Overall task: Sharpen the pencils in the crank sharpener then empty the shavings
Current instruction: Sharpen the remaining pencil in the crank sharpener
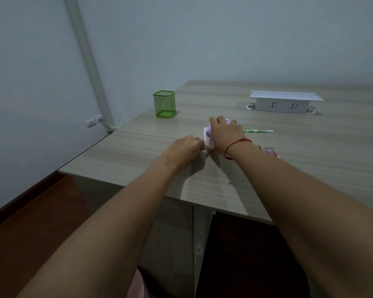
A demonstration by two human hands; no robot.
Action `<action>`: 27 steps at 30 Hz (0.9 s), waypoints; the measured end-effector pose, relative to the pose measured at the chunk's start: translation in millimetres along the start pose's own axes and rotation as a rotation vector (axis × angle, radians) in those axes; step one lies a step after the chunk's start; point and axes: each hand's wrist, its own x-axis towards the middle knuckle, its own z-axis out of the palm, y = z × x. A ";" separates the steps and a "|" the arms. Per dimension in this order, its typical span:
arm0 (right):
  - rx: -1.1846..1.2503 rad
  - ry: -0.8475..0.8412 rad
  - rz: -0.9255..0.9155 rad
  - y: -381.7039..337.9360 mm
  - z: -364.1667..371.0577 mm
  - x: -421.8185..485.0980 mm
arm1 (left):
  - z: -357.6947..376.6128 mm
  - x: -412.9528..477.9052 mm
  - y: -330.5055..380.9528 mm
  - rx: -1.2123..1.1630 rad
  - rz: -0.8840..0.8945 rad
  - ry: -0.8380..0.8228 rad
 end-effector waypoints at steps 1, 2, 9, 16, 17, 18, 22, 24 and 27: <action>-0.001 0.004 -0.003 0.2 0.2 -0.1 | 3.8 0.7 -1.8 -0.002 -0.003 -0.002; -0.002 0.010 -0.009 0.4 0.1 -0.4 | 5.4 2.6 -3.9 0.000 -0.006 -0.017; 0.005 0.002 -0.082 5.2 -2.9 -2.3 | 8.5 30.2 -11.7 0.004 -0.096 -0.192; -0.028 0.040 -0.093 5.5 3.9 1.2 | 3.5 71.6 -34.4 0.189 -0.019 -0.258; -0.030 0.041 -0.097 6.6 4.0 2.0 | 2.9 75.8 -37.7 0.214 0.001 -0.232; -0.035 0.039 -0.099 7.7 3.9 3.0 | 2.4 78.5 -40.0 0.235 0.022 -0.209; -0.050 0.028 -0.097 8.7 1.8 4.1 | 7.5 71.1 -41.0 0.179 0.025 -0.150; -0.059 0.027 -0.106 8.1 1.8 3.4 | 7.0 69.9 -41.3 0.148 0.025 -0.118; -0.063 0.027 -0.110 8.1 4.1 2.9 | -3.3 78.6 -46.0 0.120 0.000 -0.044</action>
